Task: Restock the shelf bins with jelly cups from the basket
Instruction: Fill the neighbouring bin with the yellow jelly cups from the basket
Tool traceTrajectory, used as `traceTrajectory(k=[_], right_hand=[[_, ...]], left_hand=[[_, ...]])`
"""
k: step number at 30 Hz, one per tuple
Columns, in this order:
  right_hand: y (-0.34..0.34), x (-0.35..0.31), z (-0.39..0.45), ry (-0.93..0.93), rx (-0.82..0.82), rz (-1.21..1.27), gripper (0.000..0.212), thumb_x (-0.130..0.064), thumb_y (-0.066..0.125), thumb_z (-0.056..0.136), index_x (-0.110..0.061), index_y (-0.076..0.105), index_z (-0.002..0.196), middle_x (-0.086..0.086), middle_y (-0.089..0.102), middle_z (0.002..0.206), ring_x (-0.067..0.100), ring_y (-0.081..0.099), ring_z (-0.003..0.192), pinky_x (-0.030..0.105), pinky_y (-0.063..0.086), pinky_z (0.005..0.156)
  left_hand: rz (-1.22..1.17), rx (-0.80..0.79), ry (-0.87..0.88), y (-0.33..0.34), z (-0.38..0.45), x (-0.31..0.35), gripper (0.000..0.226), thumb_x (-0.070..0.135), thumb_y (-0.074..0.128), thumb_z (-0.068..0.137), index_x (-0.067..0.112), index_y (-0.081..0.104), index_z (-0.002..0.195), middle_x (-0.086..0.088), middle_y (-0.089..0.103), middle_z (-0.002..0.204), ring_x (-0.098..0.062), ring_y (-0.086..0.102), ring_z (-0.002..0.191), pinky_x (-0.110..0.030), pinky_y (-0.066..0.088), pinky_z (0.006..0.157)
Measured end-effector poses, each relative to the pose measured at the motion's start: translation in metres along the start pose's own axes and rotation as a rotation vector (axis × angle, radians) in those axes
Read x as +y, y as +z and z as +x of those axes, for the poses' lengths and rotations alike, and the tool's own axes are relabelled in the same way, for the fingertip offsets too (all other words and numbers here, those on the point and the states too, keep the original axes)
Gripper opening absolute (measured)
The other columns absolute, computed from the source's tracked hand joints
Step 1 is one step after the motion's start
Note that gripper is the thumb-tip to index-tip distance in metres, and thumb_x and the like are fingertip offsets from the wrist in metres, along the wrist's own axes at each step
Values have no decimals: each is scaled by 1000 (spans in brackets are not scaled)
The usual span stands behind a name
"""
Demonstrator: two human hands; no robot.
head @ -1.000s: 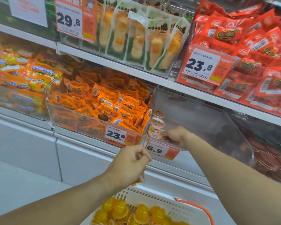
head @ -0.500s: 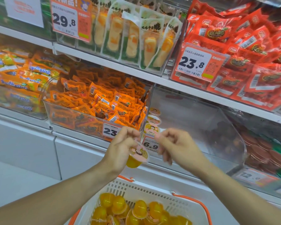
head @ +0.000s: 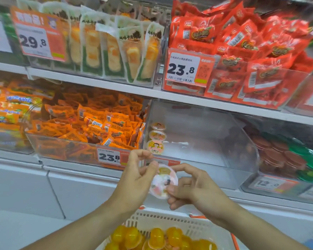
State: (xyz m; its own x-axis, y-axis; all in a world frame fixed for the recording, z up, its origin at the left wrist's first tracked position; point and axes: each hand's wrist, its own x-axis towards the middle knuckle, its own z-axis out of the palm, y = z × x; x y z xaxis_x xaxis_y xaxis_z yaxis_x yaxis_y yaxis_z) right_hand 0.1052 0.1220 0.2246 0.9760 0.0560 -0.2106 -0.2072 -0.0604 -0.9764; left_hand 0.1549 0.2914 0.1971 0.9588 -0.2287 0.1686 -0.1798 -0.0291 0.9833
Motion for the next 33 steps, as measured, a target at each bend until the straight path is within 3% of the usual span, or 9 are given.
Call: traceTrajectory(k=[3, 5, 8, 14, 18, 22, 25, 29, 33], right_hand=[[-12, -2, 5, -106, 94, -106, 37, 9, 71, 83, -11, 65, 114, 17, 59, 65, 30, 65, 57, 36, 57, 58], [-19, -1, 9, -168, 179, -116, 28, 6, 72, 84, -10, 69, 107, 15, 62, 64, 27, 63, 56, 35, 55, 59], [-16, 3, 11, -190, 272, -52, 11, 0, 71, 86, -3, 68, 96, 19, 66, 70, 26, 64, 55, 34, 56, 59], [-3, -1, 9, -202, 297, -8, 19, 0, 72, 85, 0, 64, 102, 19, 63, 74, 31, 68, 54, 33, 59, 55], [-26, -22, 32, -295, 377, -120, 16, 1, 70, 88, -7, 73, 101, 8, 62, 69, 19, 59, 50, 27, 54, 52], [-65, -28, 91, -155, 480, -156, 19, 3, 62, 93, -3, 73, 108, 10, 64, 72, 16, 47, 55, 25, 40, 47], [-88, -23, 146, 15, 554, -147, 15, 2, 62, 93, -6, 69, 103, 10, 61, 73, 16, 43, 53, 26, 37, 48], [-101, -6, 199, 235, 503, -359, 20, 0, 55, 96, 0, 68, 111, 13, 56, 91, 17, 40, 56, 28, 33, 50], [-99, -6, 228, 241, 499, -368, 39, 6, 56, 91, -2, 59, 129, 16, 61, 111, 21, 58, 79, 28, 49, 70]], left_hand=[[17, -219, -105, 2, -1, -3, 30, 42, 55, 90, 27, 57, 116, 7, 67, 110, -3, 66, 94, -26, 58, 81], [-28, -287, -174, 4, -2, -1, 31, 35, 61, 91, 23, 57, 119, 1, 71, 109, -21, 73, 90, -38, 61, 74], [-200, -201, -261, 8, -3, -1, 29, 15, 64, 93, 13, 54, 120, -13, 74, 106, -32, 75, 86, -33, 62, 72], [-415, -146, -261, 8, -2, 0, 46, 9, 71, 83, 8, 49, 124, -15, 73, 111, -32, 72, 99, -37, 61, 81], [-263, -181, -239, 2, 3, 4, 48, 19, 74, 88, 33, 48, 126, 1, 69, 120, -18, 72, 98, -44, 58, 89], [-9, -124, -122, -3, 6, -5, 55, 12, 60, 96, 53, 41, 128, 16, 52, 127, 8, 62, 99, -28, 54, 91], [105, -164, -65, -5, 8, -11, 63, 13, 56, 97, 60, 33, 133, 20, 44, 132, 11, 53, 111, -15, 48, 82], [167, -180, -47, 0, 10, -17, 69, 13, 57, 95, 69, 30, 125, 24, 41, 130, 14, 49, 112, -16, 45, 84], [206, -162, -38, 3, 16, -24, 72, 12, 58, 94, 71, 29, 123, 22, 44, 125, 15, 49, 108, -17, 46, 82]])
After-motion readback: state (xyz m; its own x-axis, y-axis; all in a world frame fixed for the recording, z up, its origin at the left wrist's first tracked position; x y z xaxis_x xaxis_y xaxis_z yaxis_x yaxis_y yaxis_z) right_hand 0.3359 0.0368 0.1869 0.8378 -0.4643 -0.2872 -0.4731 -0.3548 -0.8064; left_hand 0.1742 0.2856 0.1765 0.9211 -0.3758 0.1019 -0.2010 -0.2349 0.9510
